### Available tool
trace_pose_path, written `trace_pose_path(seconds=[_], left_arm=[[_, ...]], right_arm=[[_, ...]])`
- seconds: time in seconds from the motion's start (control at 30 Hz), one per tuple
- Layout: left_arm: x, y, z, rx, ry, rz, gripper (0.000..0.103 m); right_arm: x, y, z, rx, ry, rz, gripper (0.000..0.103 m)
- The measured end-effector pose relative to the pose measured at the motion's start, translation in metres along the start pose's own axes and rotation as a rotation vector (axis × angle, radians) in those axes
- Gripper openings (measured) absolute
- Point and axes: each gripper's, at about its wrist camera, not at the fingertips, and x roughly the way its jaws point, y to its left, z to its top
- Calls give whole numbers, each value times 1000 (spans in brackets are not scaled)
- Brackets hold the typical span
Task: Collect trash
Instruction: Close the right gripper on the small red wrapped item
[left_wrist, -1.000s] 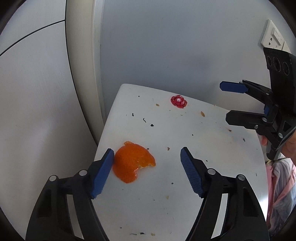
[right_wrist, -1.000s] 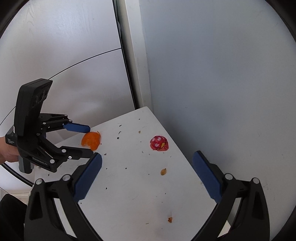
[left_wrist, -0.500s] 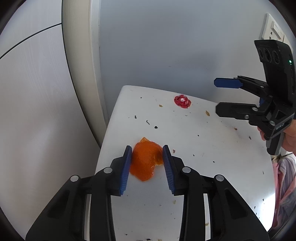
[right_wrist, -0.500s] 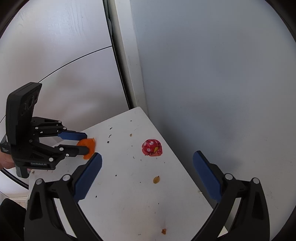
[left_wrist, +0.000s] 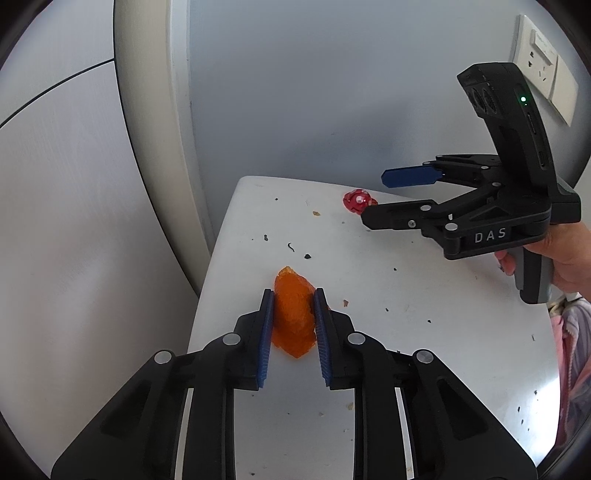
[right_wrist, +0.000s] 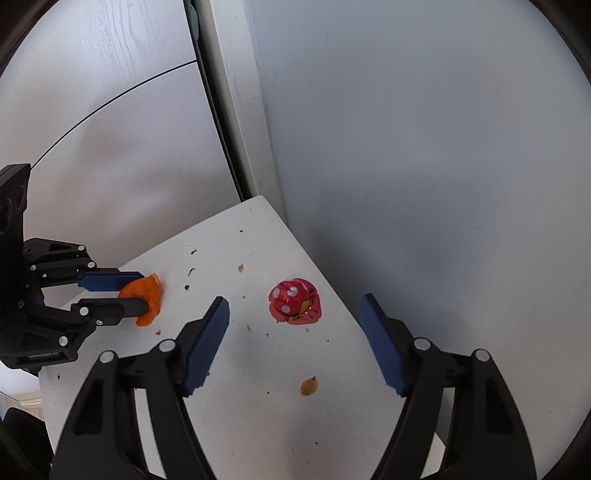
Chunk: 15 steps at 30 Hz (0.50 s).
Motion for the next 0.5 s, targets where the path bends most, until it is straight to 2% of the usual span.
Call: trace_pose_path(seconds=[0.03, 0.07, 0.13, 0.17, 0.5], left_arm=[[-1, 0, 0, -1, 0, -2, 20], [-2, 0, -1, -1, -1, -4, 20], [-4, 1, -2, -3, -3, -7, 20], [-5, 1, -3, -5, -4, -8, 19], [-5, 11, 0, -9, -6, -21, 19]], right_arm=[[0, 0, -1, -3, -2, -4, 67], [0, 0, -2, -6, -1, -4, 59], [0, 0, -1, -7, -1, -1, 53], [0, 1, -1, -9, -3, 0, 47], [2, 3, -2, -19, -7, -3, 32]])
